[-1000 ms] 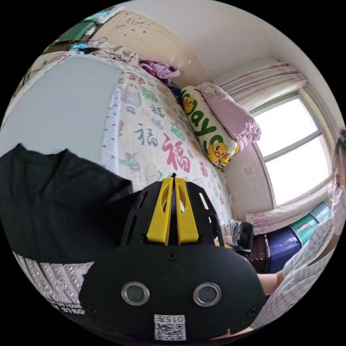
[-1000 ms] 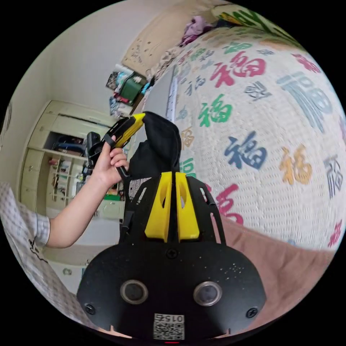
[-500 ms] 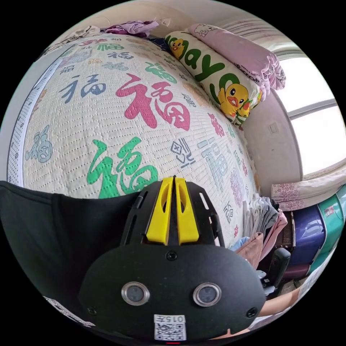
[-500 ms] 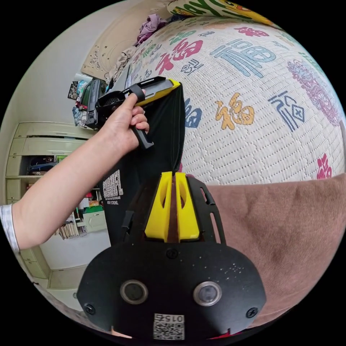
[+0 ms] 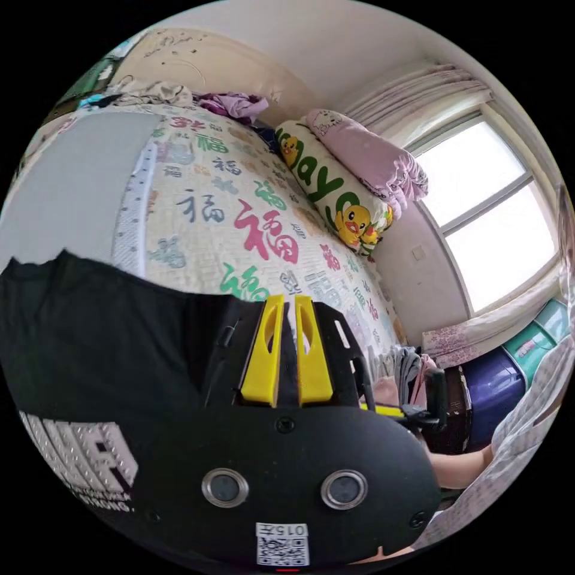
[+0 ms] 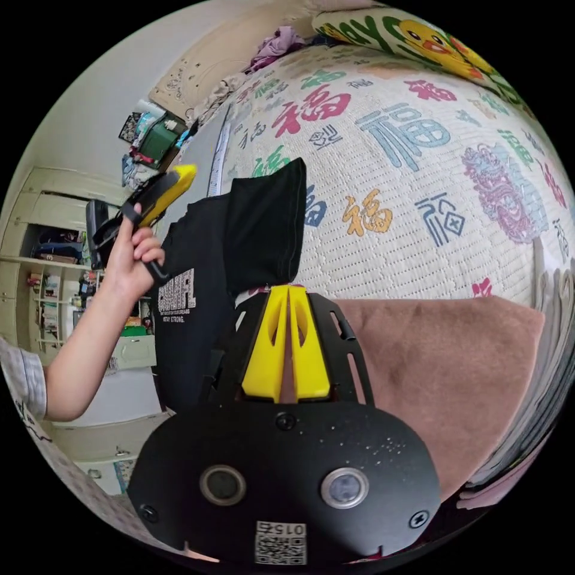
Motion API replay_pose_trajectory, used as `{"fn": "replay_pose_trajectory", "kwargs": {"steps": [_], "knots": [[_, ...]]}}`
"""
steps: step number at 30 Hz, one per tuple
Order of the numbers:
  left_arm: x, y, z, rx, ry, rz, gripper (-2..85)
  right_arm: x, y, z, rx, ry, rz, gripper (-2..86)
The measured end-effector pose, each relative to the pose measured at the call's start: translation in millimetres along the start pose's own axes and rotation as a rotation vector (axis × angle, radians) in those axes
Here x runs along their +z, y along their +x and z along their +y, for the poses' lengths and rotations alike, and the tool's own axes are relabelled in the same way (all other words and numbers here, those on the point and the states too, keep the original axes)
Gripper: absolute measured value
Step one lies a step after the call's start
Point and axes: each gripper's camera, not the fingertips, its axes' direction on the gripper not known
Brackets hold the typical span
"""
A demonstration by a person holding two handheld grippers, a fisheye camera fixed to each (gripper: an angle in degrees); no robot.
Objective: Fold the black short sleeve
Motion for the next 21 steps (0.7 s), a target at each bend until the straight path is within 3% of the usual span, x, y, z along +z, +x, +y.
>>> {"fn": "replay_pose_trajectory", "kwargs": {"steps": [6,11,15,21], "knots": [[-107.3,-87.3,174.5,-0.302,0.032,-0.274,3.0,14.8,-74.5,31.8,-0.231,0.010,0.085,-0.5],[-182.6,-163.1,323.1,-0.595,0.075,-0.421,3.8,67.1,-191.4,80.5,-0.490,0.066,0.318,-0.5],[-207.4,-216.6,379.5,-0.653,0.155,-0.438,5.2,123.3,-272.0,109.8,-0.613,-0.005,0.211,-0.6],[-190.2,-343.3,406.4,-0.629,0.208,-0.347,7.4,237.3,-411.0,128.5,-0.655,-0.064,0.225,-0.6]]}}
